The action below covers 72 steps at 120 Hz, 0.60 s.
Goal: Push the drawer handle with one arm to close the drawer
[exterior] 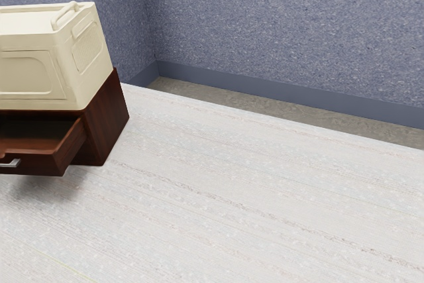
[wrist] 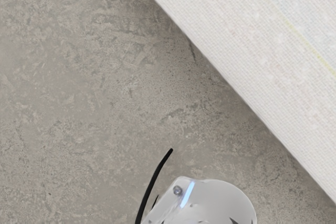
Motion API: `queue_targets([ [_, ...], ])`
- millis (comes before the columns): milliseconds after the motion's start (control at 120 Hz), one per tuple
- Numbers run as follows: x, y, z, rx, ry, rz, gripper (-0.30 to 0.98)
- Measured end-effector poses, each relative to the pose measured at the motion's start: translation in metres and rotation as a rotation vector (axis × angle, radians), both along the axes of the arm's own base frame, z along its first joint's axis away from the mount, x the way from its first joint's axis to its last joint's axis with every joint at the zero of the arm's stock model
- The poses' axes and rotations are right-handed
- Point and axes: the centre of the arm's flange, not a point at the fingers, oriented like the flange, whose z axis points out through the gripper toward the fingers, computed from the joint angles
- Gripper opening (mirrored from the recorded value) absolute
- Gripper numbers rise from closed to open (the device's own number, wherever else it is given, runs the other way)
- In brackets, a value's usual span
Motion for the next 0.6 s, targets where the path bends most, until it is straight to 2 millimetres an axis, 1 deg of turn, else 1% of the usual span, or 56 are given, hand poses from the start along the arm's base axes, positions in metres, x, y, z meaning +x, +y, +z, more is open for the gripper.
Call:
queue_targets([
  [58, -0.015, 0.024, -0.012, -0.037, -0.03, 0.027, 0.69],
  [125, -0.035, 0.051, -0.021, -0.066, -0.061, 0.078, 0.69],
  [233, -0.066, 0.079, -0.031, -0.079, -0.054, 0.198, 0.69],
  [267, -0.07, 0.085, -0.034, -0.082, -0.043, 0.215, 0.69],
  [392, -0.057, 0.096, -0.044, -0.088, -0.009, 0.163, 0.69],
  [425, -0.052, 0.101, -0.048, -0.088, 0.004, 0.146, 0.66],
  [475, -0.042, 0.108, -0.054, -0.085, 0.026, 0.119, 0.59],
  [600, -0.023, 0.13, -0.068, -0.067, 0.042, 0.071, 0.32],
])
